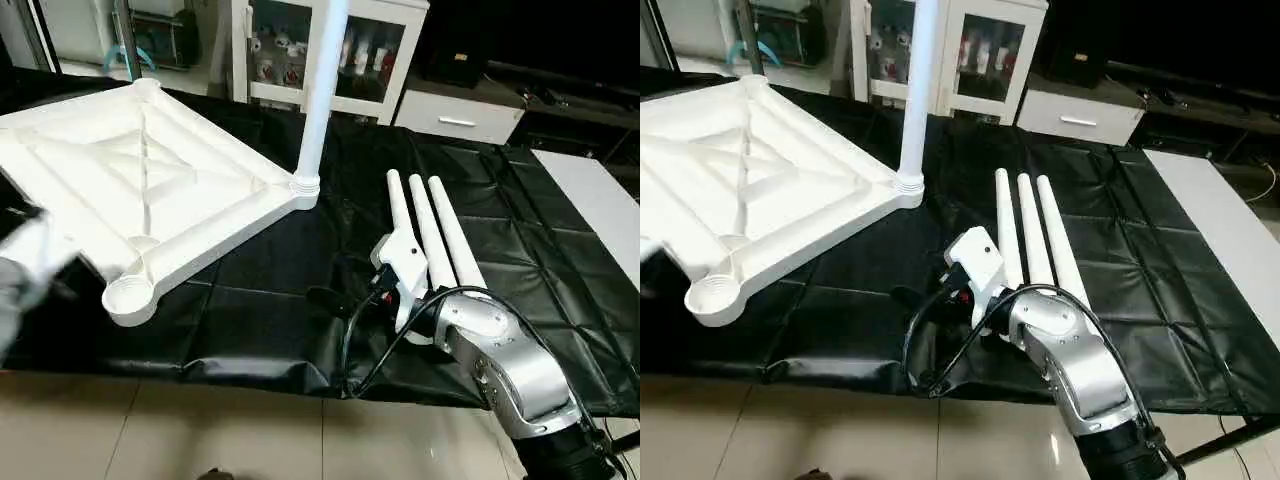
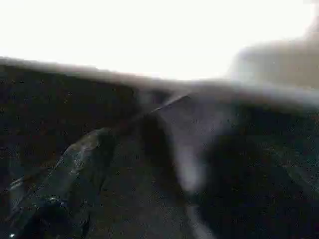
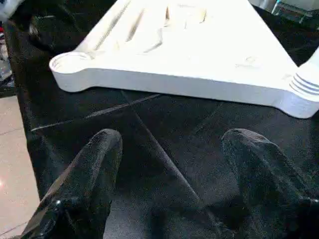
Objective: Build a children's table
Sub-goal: Rotate table base
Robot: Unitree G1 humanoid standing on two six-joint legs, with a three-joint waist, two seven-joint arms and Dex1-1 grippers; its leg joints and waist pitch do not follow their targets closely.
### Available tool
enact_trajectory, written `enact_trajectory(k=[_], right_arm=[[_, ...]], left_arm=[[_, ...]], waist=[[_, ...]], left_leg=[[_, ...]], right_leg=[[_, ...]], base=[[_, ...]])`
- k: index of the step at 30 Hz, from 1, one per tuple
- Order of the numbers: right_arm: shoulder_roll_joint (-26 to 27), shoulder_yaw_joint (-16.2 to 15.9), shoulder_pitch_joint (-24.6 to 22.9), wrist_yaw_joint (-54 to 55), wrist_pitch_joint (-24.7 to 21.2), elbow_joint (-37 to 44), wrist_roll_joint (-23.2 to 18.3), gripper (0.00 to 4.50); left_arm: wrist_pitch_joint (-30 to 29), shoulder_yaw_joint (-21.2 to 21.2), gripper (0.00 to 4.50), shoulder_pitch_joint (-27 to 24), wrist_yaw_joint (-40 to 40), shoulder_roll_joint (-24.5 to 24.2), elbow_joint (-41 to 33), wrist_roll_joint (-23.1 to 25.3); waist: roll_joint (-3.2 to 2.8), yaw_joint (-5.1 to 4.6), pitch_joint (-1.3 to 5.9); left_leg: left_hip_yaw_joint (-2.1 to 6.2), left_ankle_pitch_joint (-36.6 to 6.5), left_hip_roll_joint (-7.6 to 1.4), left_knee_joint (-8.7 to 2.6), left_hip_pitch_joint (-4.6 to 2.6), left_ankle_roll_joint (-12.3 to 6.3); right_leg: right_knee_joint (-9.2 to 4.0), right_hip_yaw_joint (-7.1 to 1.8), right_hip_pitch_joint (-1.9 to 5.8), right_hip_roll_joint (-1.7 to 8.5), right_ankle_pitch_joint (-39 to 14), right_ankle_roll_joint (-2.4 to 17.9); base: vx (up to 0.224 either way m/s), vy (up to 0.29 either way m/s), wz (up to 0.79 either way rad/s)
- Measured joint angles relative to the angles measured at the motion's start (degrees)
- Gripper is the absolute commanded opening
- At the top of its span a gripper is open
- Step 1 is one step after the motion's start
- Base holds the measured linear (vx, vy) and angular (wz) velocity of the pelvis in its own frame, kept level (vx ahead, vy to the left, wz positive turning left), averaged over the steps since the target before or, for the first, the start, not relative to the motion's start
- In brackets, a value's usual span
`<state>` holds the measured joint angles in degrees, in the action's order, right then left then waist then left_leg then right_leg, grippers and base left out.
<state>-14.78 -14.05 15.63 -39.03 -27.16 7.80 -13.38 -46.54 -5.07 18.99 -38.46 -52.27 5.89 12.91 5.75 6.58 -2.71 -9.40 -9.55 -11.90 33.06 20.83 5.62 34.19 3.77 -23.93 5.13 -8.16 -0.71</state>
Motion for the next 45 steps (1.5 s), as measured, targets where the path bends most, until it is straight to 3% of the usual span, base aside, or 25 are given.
enact_trajectory(k=[10, 17, 26, 31, 33, 36, 40, 42, 45], right_arm=[[-0.3, 0.0, -0.1, -0.1, 0.0, 0.0, 0.0, 3.53], [-0.4, 0.0, -0.1, 0.4, 0.0, 0.0, 0.0, 3.53], [-0.8, 0.3, -0.3, 0.6, 0.0, 0.2, 0.0, 3.53], [-1.2, 2.3, -0.7, 2.6, -0.1, 1.7, 0.0, 3.53], [-0.9, 3.9, -1.5, 4.7, -1.2, 3.5, 0.0, 3.53], [0.7, 7.1, -2.8, 10.1, -3.8, 4.4, 0.6, 3.53], [5.8, 9.6, -1.5, 19.3, -5.3, 1.0, 2.2, 3.53], [7.0, 10.4, 1.4, 23.1, -5.9, -4.3, 3.2, 3.79], [7.1, 12.8, 4.3, 24.5, -6.7, -6.9, 3.0, 3.98]], left_arm=[[-0.7, -2.4, 4.45, 3.9, 0.8, 8.6, -0.7, -1.7], [2.9, -3.5, 4.45, 7.7, 5.7, 16.5, 4.2, -1.8], [4.2, -3.5, 4.45, 8.6, 7.1, 19.6, 4.1, -2.8], [0.0, -2.4, 4.45, 4.5, 4.6, 20.5, -9.7, -6.3], [-1.9, 0.8, 4.45, 2.3, 4.1, 22.2, -15.9, -9.6], [-0.9, 8.4, 4.45, 0.8, 7.9, 29.5, -22.6, -13.9], [6.6, 15.5, 4.45, 0.6, 17.4, 40.5, -23.1, -17.4], [11.0, 13.3, 4.5, -2.7, 19.0, 41.1, -22.1, -17.0], [12.8, 8.1, 4.5, -5.5, 18.6, 38.7, -19.1, -14.3]], waist=[[-0.09, 0.28, -0.05], [-0.13, 0.2, -0.07], [-0.52, 0.15, -0.3], [-0.9, 0.07, -0.45], [-0.91, -0.08, -0.45], [-0.89, -0.12, -0.44], [-0.87, -0.53, -0.41], [-1.02, -1.05, -0.39], [-1.12, -1.47, -0.44]], left_leg=[[0.18, 0.0, 0.03, 0.08, 0.09, 0.0], [0.27, 0.0, 0.03, 0.1, 0.16, 0.0], [0.32, 0.0, 0.01, 0.1, 0.24, 0.0], [0.26, 0.0, 0.04, 0.12, 0.24, 0.01], [0.26, 0.0, 0.02, 0.1, 0.25, 0.01], [0.24, 0.0, 0.02, 0.11, 0.24, 0.01], [0.28, 0.0, 0.02, 0.1, 0.18, 0.01], [0.3, 0.0, 0.05, 0.12, 0.2, 0.01], [0.42, 0.0, 0.04, 0.12, 0.37, 0.01]], right_leg=[[0.01, 0.05, 0.17, 0.0, 0.0, 0.0], [0.02, 0.11, 0.18, -0.01, 0.0, 0.0], [0.01, 0.12, 0.15, -0.05, 0.0, 0.0], [-0.03, 0.05, 0.17, -0.02, 0.1, 0.2], [-0.03, 0.06, 0.14, -0.05, 0.1, 0.2], [-0.02, 0.06, 0.15, -0.04, 0.0, 0.2], [-0.05, 0.11, 0.16, -0.05, -0.1, -0.1], [-0.11, 0.11, 0.13, -0.05, -0.1, -0.1], [-0.13, 0.16, -0.01, -0.09, -0.1, -0.2]], base=[[0.0, 0.0, 0.0], [0.0, 0.0, 0.0], [0.0, 0.0, 0.0], [0.0, 0.0, 0.0], [0.0, 0.0, 0.0], [0.0, 0.0, 0.0], [0.0, 0.0, 0.0], [0.0, 0.0, 0.0], [0.0, 0.0, 0.0]])
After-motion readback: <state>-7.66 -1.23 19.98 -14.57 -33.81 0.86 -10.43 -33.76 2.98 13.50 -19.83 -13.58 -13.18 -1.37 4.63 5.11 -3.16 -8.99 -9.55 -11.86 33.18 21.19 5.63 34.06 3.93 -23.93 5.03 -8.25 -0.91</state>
